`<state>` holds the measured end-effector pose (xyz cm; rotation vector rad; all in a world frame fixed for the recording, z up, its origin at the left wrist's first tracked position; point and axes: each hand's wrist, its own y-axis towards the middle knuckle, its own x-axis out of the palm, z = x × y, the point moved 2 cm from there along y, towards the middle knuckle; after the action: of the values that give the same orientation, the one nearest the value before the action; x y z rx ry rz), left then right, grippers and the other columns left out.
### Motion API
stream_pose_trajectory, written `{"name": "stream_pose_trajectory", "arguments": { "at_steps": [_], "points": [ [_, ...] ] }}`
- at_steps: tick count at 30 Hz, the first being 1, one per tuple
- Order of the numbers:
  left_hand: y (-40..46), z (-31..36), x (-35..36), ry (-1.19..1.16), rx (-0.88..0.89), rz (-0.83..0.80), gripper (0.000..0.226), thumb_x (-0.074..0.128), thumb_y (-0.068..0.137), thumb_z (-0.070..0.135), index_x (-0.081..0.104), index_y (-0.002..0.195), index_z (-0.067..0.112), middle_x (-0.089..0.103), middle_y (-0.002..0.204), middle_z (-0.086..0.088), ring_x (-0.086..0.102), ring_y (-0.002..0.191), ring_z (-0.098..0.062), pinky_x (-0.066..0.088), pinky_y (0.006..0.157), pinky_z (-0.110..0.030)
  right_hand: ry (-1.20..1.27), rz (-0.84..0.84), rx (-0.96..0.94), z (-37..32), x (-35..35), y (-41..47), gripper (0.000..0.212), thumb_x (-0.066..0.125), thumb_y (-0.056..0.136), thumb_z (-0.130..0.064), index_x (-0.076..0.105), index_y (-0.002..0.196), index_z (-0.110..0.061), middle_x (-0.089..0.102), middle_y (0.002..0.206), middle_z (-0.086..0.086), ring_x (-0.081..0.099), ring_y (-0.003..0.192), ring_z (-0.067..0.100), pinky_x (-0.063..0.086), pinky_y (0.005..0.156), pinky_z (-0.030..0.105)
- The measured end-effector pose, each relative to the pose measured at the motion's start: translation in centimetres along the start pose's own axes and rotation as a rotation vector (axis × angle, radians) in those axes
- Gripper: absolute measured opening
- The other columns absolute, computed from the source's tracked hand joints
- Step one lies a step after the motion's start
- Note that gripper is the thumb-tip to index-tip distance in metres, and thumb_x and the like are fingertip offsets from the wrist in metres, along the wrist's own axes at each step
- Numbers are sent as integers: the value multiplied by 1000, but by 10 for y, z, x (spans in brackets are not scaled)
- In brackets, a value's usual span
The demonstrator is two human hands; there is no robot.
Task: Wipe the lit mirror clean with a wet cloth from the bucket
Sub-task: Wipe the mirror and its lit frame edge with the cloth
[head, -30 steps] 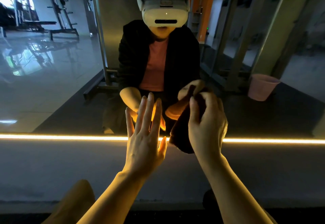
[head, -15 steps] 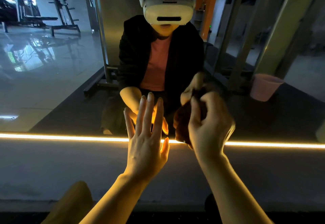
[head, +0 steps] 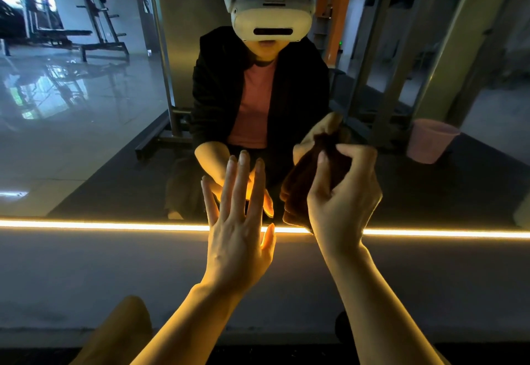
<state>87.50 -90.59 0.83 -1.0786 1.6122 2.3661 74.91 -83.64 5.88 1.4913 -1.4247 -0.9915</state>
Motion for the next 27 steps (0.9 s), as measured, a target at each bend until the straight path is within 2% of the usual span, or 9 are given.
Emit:
{"name": "stream_pose_trajectory", "arguments": {
  "at_steps": [3, 7, 9, 12, 16, 20, 23, 24, 27],
  "points": [
    [0, 0, 0, 0, -17, -17, 106, 83, 73, 19, 16, 155, 4, 3, 164, -16, 3, 151, -33, 4, 117, -65, -15, -70, -95, -5, 4, -4, 7, 66, 90, -3, 63, 86, 0, 65, 82, 11, 61, 71, 13, 50, 58, 23],
    [-1, -2, -3, -7, 15, -38, 109, 84, 70, 16, 15, 154, 5, 2, 164, -16, 4, 151, -34, 5, 116, -67, -31, 20, 52, -1, -2, 0, 7, 66, 87, -4, 64, 82, 0, 68, 80, 8, 54, 73, 2, 42, 66, 7],
    [0, -4, -6, -7, 29, -53, 111, 85, 68, 14, 17, 154, 5, 3, 164, -15, 4, 151, -33, 7, 116, -67, -15, 15, 56, -2, -1, 2, 8, 65, 86, -7, 64, 81, -1, 69, 79, 7, 57, 70, 5, 38, 67, 4],
    [-1, -7, -11, 4, 41, -82, 109, 85, 67, 10, 20, 154, 3, 5, 164, -15, 2, 151, -32, 9, 115, -68, 45, -48, 40, -2, -3, 2, 12, 63, 88, -11, 64, 81, -1, 69, 78, 6, 61, 66, 9, 39, 65, 5],
    [-1, -8, -15, 6, 50, -86, 110, 86, 66, 10, 20, 154, 5, 5, 164, -15, 4, 151, -32, 9, 115, -67, 89, 33, 118, -3, -5, 0, 4, 68, 86, -3, 64, 84, -2, 68, 77, 4, 65, 63, 16, 48, 62, 18],
    [-1, -5, -12, 10, 37, -85, 111, 84, 68, 12, 16, 155, 7, 5, 164, -16, 2, 151, -31, 1, 118, -63, 111, -72, 76, -13, 4, -10, 5, 65, 86, -6, 65, 83, -3, 70, 81, 6, 66, 74, 12, 46, 71, 8],
    [-1, -5, -12, 8, 32, -79, 110, 84, 67, 8, 18, 155, 7, 4, 164, -15, 3, 151, -31, -2, 119, -60, 99, 34, 186, -2, -6, -10, 4, 67, 86, -7, 64, 88, -6, 71, 82, 5, 69, 73, 16, 57, 66, 31],
    [0, -5, -12, 2, 33, -75, 110, 84, 67, 6, 18, 155, 7, 4, 164, -15, 3, 151, -31, -2, 119, -59, 102, 45, 186, -2, -7, -7, 4, 67, 86, -7, 64, 89, -6, 71, 83, 5, 69, 74, 17, 58, 66, 34],
    [1, -4, -13, -4, 35, -56, 107, 83, 67, 4, 20, 154, 5, 6, 163, -16, 3, 151, -32, -3, 118, -60, 132, -14, 131, -10, 1, 6, 7, 69, 85, -9, 64, 85, -3, 70, 84, 9, 68, 73, 14, 51, 67, 16]
  ]
}}
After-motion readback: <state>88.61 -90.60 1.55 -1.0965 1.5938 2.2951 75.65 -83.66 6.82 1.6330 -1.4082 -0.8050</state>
